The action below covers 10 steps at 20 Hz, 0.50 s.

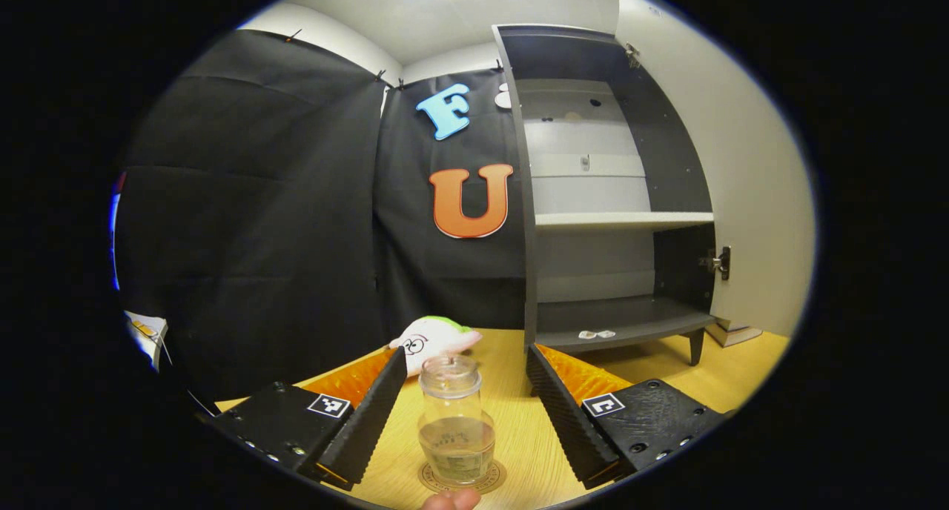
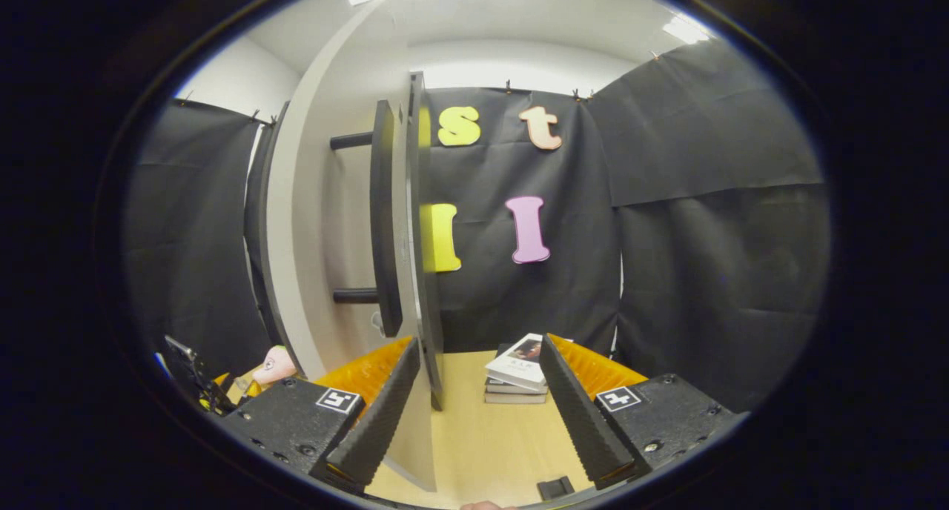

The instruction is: Open the cabinet door with the right hand, grasp the bottle in the cabinet with the left hand and place it on the coaster, then close the cabinet door with the right hand.

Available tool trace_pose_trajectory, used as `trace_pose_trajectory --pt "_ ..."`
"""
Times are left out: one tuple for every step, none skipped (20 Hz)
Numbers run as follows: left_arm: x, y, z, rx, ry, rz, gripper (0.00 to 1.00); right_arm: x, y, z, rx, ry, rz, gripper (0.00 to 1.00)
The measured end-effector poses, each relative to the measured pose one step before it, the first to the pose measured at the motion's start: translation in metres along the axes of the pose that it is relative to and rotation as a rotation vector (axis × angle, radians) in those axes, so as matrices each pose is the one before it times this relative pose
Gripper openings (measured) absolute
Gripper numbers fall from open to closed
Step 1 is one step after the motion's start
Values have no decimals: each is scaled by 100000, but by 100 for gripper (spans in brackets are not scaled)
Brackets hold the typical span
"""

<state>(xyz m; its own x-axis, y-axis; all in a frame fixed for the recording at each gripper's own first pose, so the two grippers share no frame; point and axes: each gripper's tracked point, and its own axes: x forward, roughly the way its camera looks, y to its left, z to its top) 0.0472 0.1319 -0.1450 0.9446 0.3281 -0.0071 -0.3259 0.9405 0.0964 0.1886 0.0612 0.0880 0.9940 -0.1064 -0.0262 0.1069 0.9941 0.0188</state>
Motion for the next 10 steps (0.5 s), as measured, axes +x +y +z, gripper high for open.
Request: trace_pose_trajectory --pt "-310 -323 1154 -554 -524 -1942 98 -96 -270 259 -62 -820 -397 98" --pt "-373 -776 1043 -1464 -418 -3241 98 -93 -239 76 176 -735 -310 97" --pt "-317 -676 1163 -1157 -358 -2561 97 -88 -259 30 226 -523 -464 98" --pt "-391 -397 1210 -389 -198 -1515 97 -72 -305 -133 81 -456 -513 97" --pt "-404 -283 1085 524 -87 -1030 97 -160 -426 -56 -252 -307 -863 98" --pt "-337 -102 1078 824 -212 -510 97 -86 -500 -35 -578 -245 -1164 98" --pt "-298 -436 1137 473 -215 -819 97 5 -475 76 -563 -880 -1189 100" --pt "-325 -731 1010 -544 -128 -1591 97 128 -335 466 -60 -1534 -540 97" --pt "-120 -697 783 -1172 357 -1884 97 192 -302 579 225 -1681 -48 100" --pt "-119 -747 608 -1019 756 -2053 97 398 -341 546 250 -1451 -257 98"
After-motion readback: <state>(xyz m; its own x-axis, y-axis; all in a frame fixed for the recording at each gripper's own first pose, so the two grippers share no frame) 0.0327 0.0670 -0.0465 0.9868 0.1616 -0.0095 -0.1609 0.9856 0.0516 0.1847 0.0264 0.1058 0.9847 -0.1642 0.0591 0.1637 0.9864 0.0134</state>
